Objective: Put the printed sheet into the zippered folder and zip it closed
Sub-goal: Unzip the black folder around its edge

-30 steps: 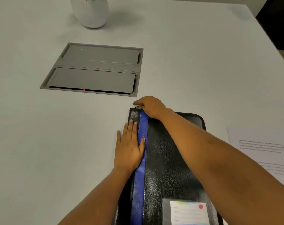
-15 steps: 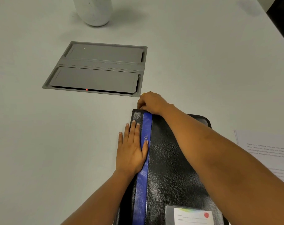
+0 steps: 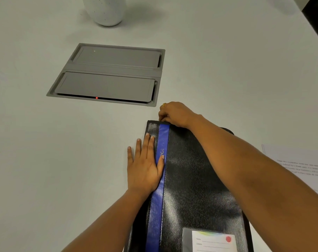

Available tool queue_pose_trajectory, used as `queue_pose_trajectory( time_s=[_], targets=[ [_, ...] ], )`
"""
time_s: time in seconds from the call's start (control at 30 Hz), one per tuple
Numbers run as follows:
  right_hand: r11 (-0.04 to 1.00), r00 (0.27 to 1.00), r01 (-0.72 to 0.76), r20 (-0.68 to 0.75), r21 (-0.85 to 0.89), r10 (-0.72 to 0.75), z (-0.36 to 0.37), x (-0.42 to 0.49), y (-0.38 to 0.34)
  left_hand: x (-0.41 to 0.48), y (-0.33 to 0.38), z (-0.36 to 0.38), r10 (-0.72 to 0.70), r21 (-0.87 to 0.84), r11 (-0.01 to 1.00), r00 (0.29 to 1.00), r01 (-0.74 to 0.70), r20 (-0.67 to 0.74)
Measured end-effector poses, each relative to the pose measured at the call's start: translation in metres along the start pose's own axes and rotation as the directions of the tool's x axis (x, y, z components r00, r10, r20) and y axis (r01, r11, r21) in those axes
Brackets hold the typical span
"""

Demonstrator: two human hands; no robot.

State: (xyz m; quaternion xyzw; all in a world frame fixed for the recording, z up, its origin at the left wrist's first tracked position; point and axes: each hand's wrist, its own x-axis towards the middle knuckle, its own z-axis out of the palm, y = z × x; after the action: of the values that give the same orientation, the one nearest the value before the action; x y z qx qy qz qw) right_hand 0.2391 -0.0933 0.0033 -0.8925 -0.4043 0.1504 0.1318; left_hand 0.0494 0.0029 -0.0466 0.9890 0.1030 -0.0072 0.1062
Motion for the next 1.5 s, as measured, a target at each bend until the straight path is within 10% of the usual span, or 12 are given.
queue_pose_trajectory(
  time_s=[0.23, 0.57, 1.5],
  targets=[
    [0.998, 0.999, -0.033, -0.017, 0.061, 0.034, 0.005, -0.001, 0.003, -0.001, 0.001, -0.002, -0.008, 0.01, 1.0, 1.0, 0.008, 0.001],
    [0.79, 0.968, -0.2, -0.009, 0.58, 0.251, 0.017, -0.005, 0.009, 0.021, 0.014, -0.01, -0.063, -0.139, 0.989, 0.994, 0.051, -0.086],
    [0.894, 0.99, -0.086, 0.138, 0.44, 0.028, -0.006, -0.029, 0.058, 0.043, 0.013, 0.003, -0.114, -0.028, 0.993, 0.993, 0.114, 0.023]
  ],
)
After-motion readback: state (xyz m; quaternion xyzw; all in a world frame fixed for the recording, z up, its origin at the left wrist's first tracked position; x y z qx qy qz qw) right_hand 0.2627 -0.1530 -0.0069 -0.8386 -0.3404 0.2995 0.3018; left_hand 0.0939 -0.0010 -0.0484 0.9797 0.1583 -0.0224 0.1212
